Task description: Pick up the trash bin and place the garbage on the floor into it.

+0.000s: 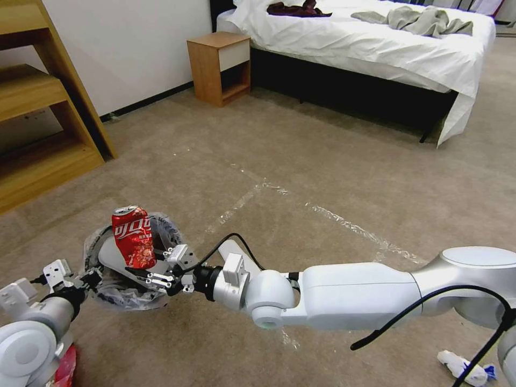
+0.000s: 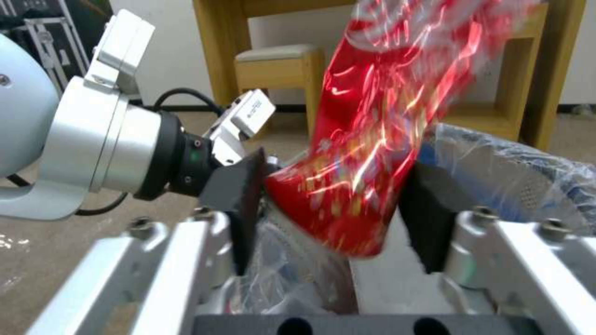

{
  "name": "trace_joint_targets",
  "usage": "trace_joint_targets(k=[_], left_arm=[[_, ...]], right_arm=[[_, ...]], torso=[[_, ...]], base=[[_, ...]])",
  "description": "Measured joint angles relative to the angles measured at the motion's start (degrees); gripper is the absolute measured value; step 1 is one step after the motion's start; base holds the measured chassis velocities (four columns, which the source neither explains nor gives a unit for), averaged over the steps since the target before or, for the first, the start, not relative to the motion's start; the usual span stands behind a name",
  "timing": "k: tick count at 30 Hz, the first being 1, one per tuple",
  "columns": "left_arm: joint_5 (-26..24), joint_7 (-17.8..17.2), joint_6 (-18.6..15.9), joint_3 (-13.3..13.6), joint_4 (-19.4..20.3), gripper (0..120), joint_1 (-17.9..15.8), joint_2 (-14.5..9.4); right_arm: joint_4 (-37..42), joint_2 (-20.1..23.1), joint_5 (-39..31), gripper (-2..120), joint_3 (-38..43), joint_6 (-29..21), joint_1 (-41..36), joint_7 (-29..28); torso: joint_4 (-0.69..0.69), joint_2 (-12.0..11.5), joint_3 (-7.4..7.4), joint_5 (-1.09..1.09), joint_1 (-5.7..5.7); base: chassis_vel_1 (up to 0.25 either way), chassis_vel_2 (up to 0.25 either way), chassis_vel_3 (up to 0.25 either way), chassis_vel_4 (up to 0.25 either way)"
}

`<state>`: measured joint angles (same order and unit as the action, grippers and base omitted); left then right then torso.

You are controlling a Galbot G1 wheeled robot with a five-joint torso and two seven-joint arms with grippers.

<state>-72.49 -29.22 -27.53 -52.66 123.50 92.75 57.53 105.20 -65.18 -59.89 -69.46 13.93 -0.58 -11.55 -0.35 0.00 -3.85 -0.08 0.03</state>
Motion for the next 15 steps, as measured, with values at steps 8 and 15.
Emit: trace_joint_targets(k=[8,15], left_arm=[[0.1,0.1,0.0,-0.1,0.0,0,0.2,0.0],[0.3,0.2,0.1,-0.1,-0.5,0,0.0,0.0]], right_arm=[[0.1,-0.2,0.1,82,0.2,0.0,-0.2,0.0],[0.2,-0.2,0.1,99,0.5,0.0,-0.4,0.0]], torso=[[0.0,0.0,0.0,0.0,0.0],[0.0,0.0,0.0,0.0,0.0]], base=[[0.0,0.0,0.0,0.0],[0.0,0.0,0.0,0.0]])
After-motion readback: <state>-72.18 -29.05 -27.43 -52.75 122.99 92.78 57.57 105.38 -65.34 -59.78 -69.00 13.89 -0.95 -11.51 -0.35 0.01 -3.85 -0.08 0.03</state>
